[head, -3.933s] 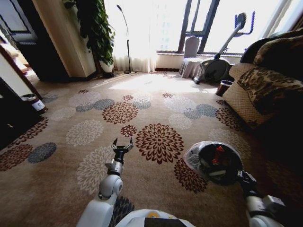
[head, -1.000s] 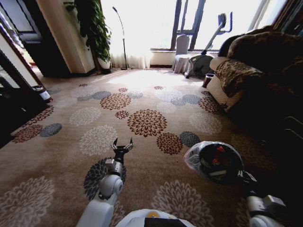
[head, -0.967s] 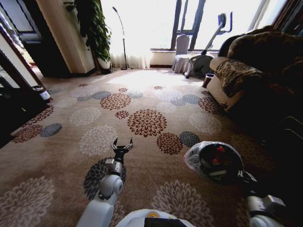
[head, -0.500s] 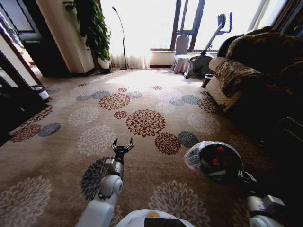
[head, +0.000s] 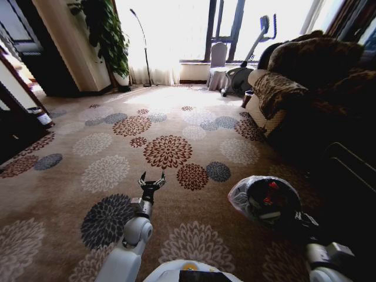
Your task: Pick up the trash from the ground and place it into the trash bin.
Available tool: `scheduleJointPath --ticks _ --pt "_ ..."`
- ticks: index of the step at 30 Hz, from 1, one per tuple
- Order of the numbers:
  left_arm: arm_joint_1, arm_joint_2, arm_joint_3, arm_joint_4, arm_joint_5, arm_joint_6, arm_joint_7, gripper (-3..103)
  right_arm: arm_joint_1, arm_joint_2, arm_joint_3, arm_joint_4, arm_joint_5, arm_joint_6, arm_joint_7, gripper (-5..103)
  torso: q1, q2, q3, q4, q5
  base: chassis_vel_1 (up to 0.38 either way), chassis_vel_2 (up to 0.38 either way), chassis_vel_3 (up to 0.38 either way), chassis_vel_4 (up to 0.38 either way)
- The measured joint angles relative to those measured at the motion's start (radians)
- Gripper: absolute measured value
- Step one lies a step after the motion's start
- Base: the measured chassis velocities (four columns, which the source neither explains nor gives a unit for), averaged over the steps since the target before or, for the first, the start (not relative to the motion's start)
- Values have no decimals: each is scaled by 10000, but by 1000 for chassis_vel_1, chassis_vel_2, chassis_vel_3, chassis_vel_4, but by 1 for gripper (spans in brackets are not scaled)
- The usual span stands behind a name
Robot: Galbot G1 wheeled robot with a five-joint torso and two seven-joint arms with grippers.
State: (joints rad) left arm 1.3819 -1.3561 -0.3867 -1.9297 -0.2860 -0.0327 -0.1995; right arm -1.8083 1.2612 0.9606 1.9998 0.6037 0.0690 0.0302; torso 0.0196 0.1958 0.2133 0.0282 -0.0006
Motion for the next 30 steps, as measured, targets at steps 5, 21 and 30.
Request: scheduleJointPath --ticks 5,21,30 --pt "0 4 -6 1 0 0 0 100 -1 1 -1 0 0 0 -3 1 0 0 1 2 6 102 -177 -107 190" --pt "1 2 -4 0 0 0 -1 100 -5 1 -1 0 0 -1 -5 1 -1 2 1 1 3 121 -187 -126 191" --pt "0 2 -6 1 0 0 -1 100 -1 1 -2 0 0 -1 -9 1 1 1 0 2 7 -1 7 5 -5"
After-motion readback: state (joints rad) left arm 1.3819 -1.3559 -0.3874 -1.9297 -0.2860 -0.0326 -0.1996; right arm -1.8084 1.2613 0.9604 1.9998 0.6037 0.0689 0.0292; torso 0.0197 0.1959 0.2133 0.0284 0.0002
